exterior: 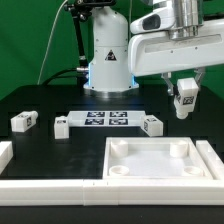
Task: Assemble one leg
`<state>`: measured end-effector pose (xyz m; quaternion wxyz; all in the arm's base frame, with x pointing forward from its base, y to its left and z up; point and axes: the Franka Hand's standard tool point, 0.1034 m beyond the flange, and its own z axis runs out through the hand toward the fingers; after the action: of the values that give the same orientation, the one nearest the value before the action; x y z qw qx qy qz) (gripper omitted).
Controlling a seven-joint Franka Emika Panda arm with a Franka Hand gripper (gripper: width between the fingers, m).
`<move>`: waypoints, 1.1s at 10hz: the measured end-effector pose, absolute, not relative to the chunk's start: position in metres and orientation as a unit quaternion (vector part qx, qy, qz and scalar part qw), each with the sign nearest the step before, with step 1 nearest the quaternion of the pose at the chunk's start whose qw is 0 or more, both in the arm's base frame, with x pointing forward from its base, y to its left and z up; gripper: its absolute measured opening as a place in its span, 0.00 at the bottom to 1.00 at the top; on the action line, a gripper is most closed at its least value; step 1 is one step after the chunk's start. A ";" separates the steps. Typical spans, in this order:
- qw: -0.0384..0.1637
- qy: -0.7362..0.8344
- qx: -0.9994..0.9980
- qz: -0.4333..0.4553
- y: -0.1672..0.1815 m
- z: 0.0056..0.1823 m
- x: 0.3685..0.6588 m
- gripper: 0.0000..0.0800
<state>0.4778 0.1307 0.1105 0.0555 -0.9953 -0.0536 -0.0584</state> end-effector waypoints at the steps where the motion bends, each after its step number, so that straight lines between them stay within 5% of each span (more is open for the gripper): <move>1: 0.055 -0.053 -0.995 -0.057 0.130 0.109 0.478 0.36; 7: 0.063 -0.078 -0.992 -0.078 0.117 0.100 0.577 0.36; 11: 0.056 -0.084 -0.985 -0.140 0.115 0.106 0.592 0.36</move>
Offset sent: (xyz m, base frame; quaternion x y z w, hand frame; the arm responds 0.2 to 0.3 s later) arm 0.0919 -0.0192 -0.0079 -0.0141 -0.0049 -0.0231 0.9996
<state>0.5922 0.1149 0.1058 0.0559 -0.9850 -0.0836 -0.1401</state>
